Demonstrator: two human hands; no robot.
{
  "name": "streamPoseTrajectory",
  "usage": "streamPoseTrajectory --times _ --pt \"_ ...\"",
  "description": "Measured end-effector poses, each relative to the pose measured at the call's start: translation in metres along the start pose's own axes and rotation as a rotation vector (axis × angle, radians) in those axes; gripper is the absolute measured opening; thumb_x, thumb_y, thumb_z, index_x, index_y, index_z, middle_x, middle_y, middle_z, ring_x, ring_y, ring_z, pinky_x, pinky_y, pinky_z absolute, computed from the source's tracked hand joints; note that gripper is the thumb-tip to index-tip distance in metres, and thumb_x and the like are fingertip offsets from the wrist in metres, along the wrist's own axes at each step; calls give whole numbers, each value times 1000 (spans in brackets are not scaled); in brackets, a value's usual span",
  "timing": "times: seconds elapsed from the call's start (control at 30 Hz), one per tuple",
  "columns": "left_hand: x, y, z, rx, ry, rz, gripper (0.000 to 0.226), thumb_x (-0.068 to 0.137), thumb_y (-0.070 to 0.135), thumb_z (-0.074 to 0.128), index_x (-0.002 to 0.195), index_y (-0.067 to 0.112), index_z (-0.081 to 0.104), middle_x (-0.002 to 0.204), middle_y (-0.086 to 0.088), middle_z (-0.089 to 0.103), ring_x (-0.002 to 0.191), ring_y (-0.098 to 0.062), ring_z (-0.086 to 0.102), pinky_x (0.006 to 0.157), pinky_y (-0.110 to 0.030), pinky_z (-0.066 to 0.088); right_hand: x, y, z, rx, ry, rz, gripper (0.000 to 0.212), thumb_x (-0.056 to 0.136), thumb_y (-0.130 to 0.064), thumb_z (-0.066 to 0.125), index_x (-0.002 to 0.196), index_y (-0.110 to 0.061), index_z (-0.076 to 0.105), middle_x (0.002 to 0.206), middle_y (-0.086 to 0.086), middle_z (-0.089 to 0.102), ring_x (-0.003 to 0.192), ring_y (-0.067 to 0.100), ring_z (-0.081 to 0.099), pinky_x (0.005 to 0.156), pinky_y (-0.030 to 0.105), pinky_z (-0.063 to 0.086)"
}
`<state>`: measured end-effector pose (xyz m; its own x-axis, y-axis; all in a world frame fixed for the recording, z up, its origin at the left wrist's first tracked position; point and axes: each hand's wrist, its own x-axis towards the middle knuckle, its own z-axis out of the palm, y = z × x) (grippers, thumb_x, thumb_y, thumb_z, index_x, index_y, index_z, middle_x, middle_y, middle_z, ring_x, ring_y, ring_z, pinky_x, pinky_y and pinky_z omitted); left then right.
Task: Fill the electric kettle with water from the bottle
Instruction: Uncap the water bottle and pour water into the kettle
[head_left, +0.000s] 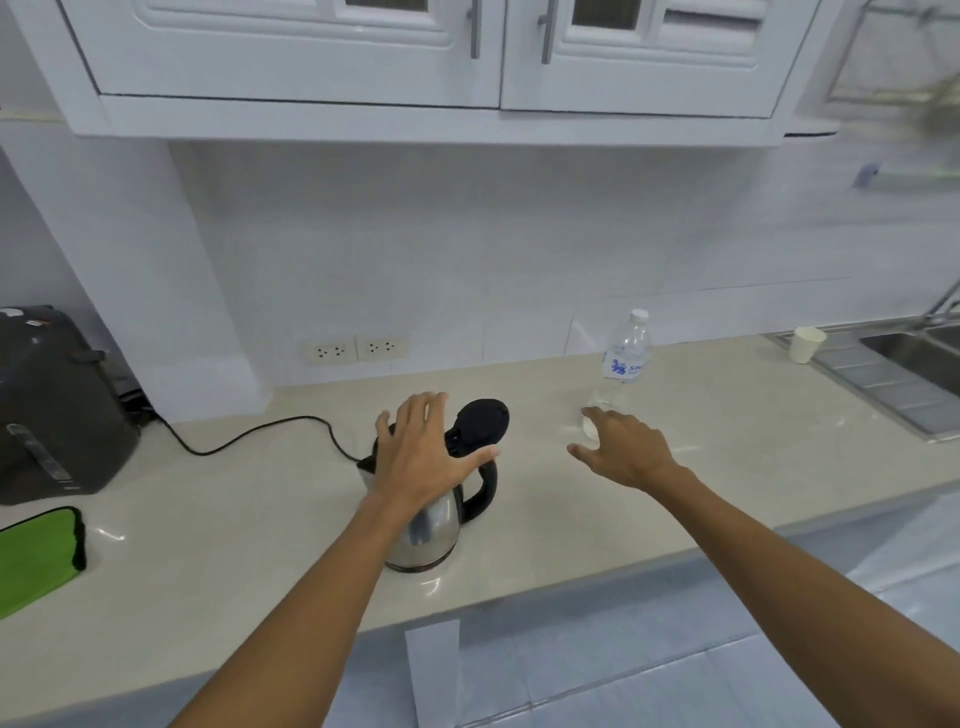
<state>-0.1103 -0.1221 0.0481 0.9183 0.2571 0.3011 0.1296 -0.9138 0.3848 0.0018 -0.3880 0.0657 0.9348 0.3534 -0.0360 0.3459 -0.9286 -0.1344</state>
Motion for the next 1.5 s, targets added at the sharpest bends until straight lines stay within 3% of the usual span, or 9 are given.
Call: streamPoseTrajectory --times 0.27,0.53,0.87,0.93,1.07,1.17,1.3,1.37,1.5 --pt "34 89 20 49 -74 218 111 82 93 46 161 17 34 167 -3 36 157 -22 25 129 -50 11 0 43 -41 -126 60 16 85 90 -69 52 157 -22 29 155 4 47 137 31 48 99 45 48" --pt "75 163 74 -66 -165 273 112 81 91 50 162 16 30 169 -3 34 157 -22 28 126 -49 27 40 96 -73 -157 142 8 84 87 -70 54 153 -20 36 150 4 52 133 31 52 97 45 49" --pt "170 208 182 -144 -216 74 103 78 93 52 149 19 41 151 -2 54 140 -26 51 113 -50 43 162 171 -79 -115 162 -107 80 89 -68 55 150 -20 39 147 5 54 131 30 54 94 46 50" --pt "188 209 209 -173 -236 12 112 72 96 53 152 19 38 152 -4 54 141 -28 52 111 -53 46 189 178 -77 -106 149 -141 80 88 -69 54 150 -20 39 146 6 55 129 30 55 92 46 51" --pt "215 216 249 -253 -234 -120 122 77 81 71 164 12 20 163 -11 43 147 -33 45 116 -51 40 232 187 -70 -102 142 -215 81 89 -72 52 149 -20 41 145 5 56 128 29 57 91 47 50" --pt "226 219 275 -345 -217 -193 115 77 75 78 159 11 29 156 -9 48 141 -33 50 113 -50 42 253 188 -65 -100 173 -250 72 92 -75 43 137 -20 53 126 4 66 112 28 65 82 42 50" --pt "234 218 310 -591 -157 -329 92 70 61 93 138 17 47 130 0 65 119 -27 65 102 -49 55 269 190 -63 -146 263 -293 65 98 -71 33 110 -15 64 94 3 69 81 27 65 66 33 41" --pt "234 219 322 -756 -128 -411 84 68 49 99 131 20 52 119 6 70 109 -19 68 96 -40 59 273 192 -65 -186 288 -307 65 98 -70 33 105 -14 65 86 2 66 71 25 58 62 31 36" --pt "238 222 341 -849 -51 -473 83 63 39 103 129 18 58 116 6 72 102 -13 69 77 -4 51 282 189 -60 -241 340 -326 63 99 -69 34 93 -14 62 70 1 56 61 26 53 55 29 32"
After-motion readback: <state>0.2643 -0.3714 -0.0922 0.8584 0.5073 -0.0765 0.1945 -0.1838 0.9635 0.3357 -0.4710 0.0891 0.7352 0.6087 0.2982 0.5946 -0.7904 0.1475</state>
